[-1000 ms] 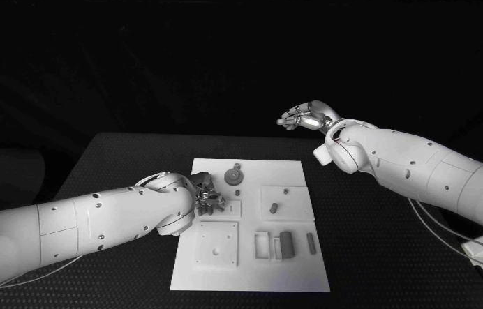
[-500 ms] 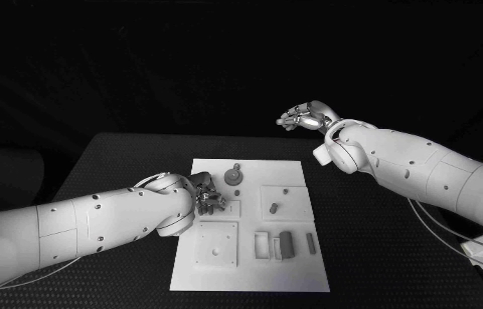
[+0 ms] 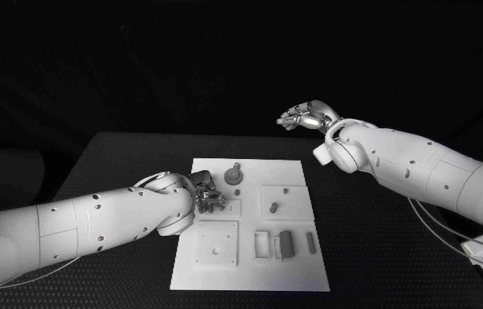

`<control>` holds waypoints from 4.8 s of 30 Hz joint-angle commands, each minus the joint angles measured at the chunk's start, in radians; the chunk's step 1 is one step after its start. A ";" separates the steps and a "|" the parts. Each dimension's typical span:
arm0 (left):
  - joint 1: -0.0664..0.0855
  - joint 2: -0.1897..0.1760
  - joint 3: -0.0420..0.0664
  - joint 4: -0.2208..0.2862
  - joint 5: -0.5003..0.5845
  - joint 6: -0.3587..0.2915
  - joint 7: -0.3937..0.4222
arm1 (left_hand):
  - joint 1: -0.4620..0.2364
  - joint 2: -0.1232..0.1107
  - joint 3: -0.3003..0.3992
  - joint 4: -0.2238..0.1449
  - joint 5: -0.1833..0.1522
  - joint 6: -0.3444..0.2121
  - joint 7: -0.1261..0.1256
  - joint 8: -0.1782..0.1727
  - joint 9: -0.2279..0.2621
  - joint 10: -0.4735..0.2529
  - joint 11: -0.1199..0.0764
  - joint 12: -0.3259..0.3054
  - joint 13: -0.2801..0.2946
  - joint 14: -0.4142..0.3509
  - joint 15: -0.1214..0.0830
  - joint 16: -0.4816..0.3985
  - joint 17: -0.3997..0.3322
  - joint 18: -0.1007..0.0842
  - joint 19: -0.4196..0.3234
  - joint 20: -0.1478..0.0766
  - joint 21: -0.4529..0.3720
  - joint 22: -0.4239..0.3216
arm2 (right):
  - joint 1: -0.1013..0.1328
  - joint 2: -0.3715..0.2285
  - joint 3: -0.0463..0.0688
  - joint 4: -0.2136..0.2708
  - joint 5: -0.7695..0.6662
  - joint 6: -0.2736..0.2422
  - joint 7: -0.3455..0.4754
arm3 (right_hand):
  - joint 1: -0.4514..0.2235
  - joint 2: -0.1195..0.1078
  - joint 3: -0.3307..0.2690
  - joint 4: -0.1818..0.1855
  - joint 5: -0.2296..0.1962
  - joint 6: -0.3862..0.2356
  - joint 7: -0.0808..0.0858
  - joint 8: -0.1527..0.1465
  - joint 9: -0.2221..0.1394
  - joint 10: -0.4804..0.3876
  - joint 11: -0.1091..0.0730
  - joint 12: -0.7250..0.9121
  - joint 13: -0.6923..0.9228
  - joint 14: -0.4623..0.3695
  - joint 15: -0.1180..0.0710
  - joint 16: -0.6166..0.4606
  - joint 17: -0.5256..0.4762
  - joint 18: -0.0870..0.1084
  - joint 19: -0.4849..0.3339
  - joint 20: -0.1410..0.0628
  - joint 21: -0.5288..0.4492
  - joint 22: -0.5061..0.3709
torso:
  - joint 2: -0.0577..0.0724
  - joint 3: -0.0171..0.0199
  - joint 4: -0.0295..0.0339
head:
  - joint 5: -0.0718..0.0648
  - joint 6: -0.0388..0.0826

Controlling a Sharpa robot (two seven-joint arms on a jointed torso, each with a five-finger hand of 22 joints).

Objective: Assemble the parts on the task board

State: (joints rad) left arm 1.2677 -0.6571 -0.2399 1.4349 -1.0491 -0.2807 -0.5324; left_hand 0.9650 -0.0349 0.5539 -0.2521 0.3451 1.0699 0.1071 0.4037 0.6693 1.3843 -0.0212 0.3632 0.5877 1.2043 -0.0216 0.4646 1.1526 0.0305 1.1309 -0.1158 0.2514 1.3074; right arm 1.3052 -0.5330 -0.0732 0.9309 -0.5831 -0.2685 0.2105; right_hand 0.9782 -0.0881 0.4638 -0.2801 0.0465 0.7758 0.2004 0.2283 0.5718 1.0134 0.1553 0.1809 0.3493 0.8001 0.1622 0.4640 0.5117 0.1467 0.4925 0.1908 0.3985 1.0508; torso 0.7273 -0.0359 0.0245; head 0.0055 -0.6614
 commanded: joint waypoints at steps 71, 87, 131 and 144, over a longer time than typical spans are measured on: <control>-0.012 0.011 0.000 -0.018 -0.018 0.032 -0.018 | -0.046 0.026 -0.005 -0.022 0.128 0.107 -0.086 0.029 0.028 0.007 -0.016 0.046 0.031 0.008 -0.006 0.054 -0.002 0.020 0.013 -0.011 0.034 0.026 | 0.000 0.002 0.001 -0.002 0.004 0.027 0.003 | 0.000 0.008 -0.004 -0.004 0.001 -0.009 0.001 0.005 -0.003 0.007 0.000 -0.007 -0.012 0.001 0.008 -0.012 0.003 -0.012 -0.009 -0.002 -0.008 0.002 | 0.000 0.0009 -0.0008 | 0.004 -0.009; -0.012 0.033 0.000 -0.027 -0.076 0.095 -0.027 | -0.044 0.027 -0.001 -0.027 0.120 0.104 -0.085 0.029 0.031 0.003 -0.015 0.050 0.033 0.003 -0.006 0.059 -0.006 0.020 0.010 -0.011 0.038 0.026 | 0.000 0.004 0.001 -0.003 0.003 0.032 0.002 | 0.000 0.008 -0.004 -0.004 0.001 -0.009 0.002 0.005 -0.003 0.007 0.000 -0.007 -0.015 0.000 0.009 -0.013 0.004 -0.012 -0.010 -0.002 -0.009 0.003 | 0.000 0.0003 -0.0012 | 0.003 -0.011; -0.012 0.033 0.001 -0.037 -0.061 0.087 -0.025 | -0.134 -0.128 -0.030 0.129 -0.125 0.065 -0.069 0.006 0.041 -0.042 -0.006 0.046 0.026 -0.046 -0.001 0.086 -0.064 0.022 -0.021 -0.006 0.029 0.022 | 0.000 0.004 0.001 -0.005 0.003 0.029 0.000 | 0.000 0.004 -0.007 -0.004 0.001 -0.016 0.006 0.003 -0.007 0.004 0.003 -0.010 -0.031 -0.007 0.013 -0.023 0.005 -0.015 -0.017 0.000 -0.015 0.006 | 0.000 -0.0001 -0.0003 | -0.002 -0.012; -0.012 0.021 0.001 -0.034 -0.064 0.083 -0.028 | -0.152 -0.132 -0.073 0.144 -0.115 0.061 -0.069 0.006 0.047 -0.047 -0.006 0.050 0.028 -0.054 -0.001 0.099 -0.071 0.023 -0.026 -0.005 0.028 0.023 | 0.000 0.003 0.001 -0.006 0.003 0.029 0.000 | -0.001 0.004 -0.008 -0.003 0.001 -0.018 0.006 0.003 -0.008 0.004 0.003 -0.010 -0.035 -0.009 0.014 -0.025 0.006 -0.015 -0.020 0.001 -0.017 0.007 | 0.000 -0.0007 0.0002 | -0.003 -0.012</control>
State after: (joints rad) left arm 1.2605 -0.6327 -0.2357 1.4019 -1.1199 -0.2070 -0.5573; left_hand 0.8172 -0.1728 0.4906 -0.1044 0.2259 1.1381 0.0354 0.4133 0.7155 1.3434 -0.0302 0.4097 0.6153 1.1593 -0.0234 0.5610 1.0827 0.0466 1.1146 -0.1215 0.2823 1.3097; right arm 1.3050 -0.5300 -0.0733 0.9252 -0.5819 -0.2472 0.2070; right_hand 0.9782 -0.0881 0.4611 -0.2828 0.0465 0.7652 0.1967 0.2283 0.5655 1.0133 0.1553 0.1769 0.3161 0.7929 0.1694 0.4444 0.5165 0.1468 0.4781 0.1909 0.3868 1.0559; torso 0.7272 -0.0364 0.0243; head 0.0017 -0.6735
